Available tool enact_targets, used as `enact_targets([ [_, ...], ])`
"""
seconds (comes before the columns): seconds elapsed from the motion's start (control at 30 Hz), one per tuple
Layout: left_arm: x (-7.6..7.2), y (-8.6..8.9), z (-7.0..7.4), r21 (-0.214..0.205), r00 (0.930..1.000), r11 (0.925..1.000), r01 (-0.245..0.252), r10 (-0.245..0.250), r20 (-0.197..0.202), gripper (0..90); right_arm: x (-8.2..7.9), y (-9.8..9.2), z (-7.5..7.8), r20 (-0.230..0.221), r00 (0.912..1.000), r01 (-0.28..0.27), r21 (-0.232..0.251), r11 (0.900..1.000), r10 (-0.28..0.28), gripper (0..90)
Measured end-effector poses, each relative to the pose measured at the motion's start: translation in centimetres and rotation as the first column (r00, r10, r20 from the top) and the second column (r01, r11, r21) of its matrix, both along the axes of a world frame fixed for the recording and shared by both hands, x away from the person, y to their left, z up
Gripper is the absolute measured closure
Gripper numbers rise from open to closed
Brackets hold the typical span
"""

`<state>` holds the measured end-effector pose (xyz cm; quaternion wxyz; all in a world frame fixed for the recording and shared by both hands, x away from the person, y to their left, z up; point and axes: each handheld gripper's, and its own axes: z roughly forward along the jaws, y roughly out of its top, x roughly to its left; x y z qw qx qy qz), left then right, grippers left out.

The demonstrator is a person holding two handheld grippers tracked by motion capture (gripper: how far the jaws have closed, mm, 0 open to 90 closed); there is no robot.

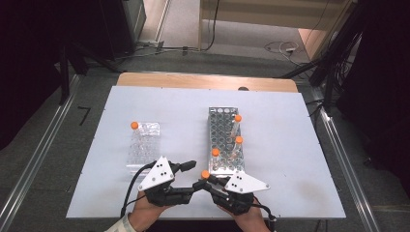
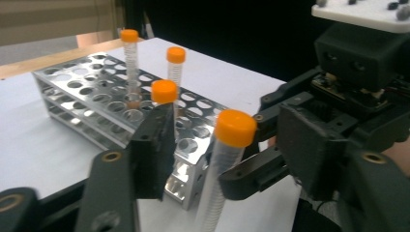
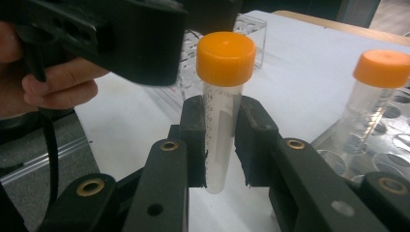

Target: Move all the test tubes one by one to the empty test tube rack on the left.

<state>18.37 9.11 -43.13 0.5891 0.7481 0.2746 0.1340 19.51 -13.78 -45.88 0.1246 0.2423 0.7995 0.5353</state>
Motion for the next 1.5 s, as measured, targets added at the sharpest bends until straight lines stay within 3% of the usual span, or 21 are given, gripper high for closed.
enact_targets([
  [0.17, 0.0, -0.3, -0.3, 0.017, 0.9998, 0.9997, 0.018, -0.018, 0.006, 53.7, -0.2, 0.6, 0.0, -0.003, 0.9999, -0.015, -0.002, 0.9999, 0.015, 72.6],
  [0.37, -0.1, -0.5, -0.5, 0.029, 0.9997, 0.9994, 0.021, -0.021, 0.016, 62.6, -0.3, 0.7, 0.0, 0.0, 0.9998, -0.021, -0.002, 0.9998, 0.021, 72.6],
  [0.87, -0.1, -0.3, -0.5, 0.029, 1.0, 0.9996, -0.001, 0.001, 0.003, 69.4, -0.2, 0.7, 0.0, -0.008, 0.9997, -0.022, -0.003, 0.9998, 0.022, 72.2],
  [0.93, -0.1, -0.3, -0.5, 0.023, 1.0, 0.9997, 0.0, 0.0, 0.002, 69.6, -0.2, 0.7, 0.0, -0.008, 0.9997, -0.024, 0.001, 0.9997, 0.024, 71.3],
  [1.13, 0.1, 0.7, 0.0, -0.016, 0.9995, 0.9993, -0.033, 0.033, 0.002, 69.6, -0.3, 0.4, 0.2, -0.014, 0.9984, -0.055, 0.01, 0.9984, 0.055, 49.8],
  [1.5, 0.7, 3.3, 1.4, -0.1, 0.9953, 0.9903, -0.097, 0.096, -0.01, 69.7, -0.6, -0.9, 0.9, 0.002, 0.9996, -0.029, 0.021, 0.9993, 0.029, 42.4],
])
